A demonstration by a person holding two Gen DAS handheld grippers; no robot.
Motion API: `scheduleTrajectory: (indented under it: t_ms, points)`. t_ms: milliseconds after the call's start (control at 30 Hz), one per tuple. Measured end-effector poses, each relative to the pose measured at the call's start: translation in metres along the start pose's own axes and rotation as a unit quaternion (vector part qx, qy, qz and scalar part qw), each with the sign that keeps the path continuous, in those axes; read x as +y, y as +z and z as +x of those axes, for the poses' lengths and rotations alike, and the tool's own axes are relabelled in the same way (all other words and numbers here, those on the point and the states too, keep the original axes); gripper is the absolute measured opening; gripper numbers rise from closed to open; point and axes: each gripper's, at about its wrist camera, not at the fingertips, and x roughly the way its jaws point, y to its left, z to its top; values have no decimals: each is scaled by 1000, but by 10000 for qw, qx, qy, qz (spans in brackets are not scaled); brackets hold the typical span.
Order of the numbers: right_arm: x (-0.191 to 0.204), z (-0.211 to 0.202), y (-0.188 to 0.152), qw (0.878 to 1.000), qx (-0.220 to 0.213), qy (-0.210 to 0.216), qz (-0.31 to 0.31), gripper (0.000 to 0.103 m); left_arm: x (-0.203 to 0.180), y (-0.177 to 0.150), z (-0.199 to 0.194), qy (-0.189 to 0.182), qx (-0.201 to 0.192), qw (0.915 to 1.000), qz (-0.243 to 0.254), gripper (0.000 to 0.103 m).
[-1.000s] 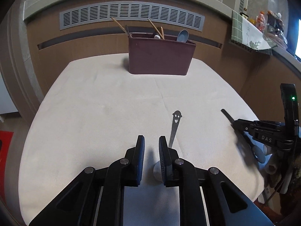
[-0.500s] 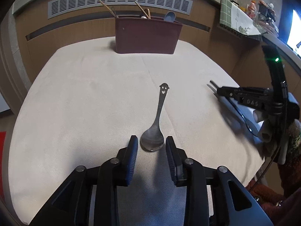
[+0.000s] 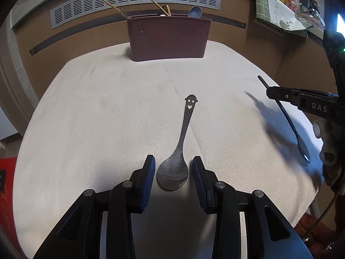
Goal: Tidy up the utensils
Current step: 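Close the left tool on the smiley-face spoon handle, then lift both held spoons up and carry them toward the maroon caddy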
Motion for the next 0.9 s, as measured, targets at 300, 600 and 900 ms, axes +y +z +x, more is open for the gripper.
scheduleTrajectory:
  t_ms: [300, 600, 900]
  points:
    - [-4, -2, 1, 10000, -27, -27, 55, 11, 18, 13, -15, -113, -411, 9987, -283, 29]
    - [-3, -14, 9, 9997, -239, 2, 59, 11, 27, 46, -58, 29, -1312, 9913, -117, 29]
    - [-1, -21, 16, 9991, -423, 15, 2, 11, 25, 64, -71, 65, -1541, 9880, 13, 29]
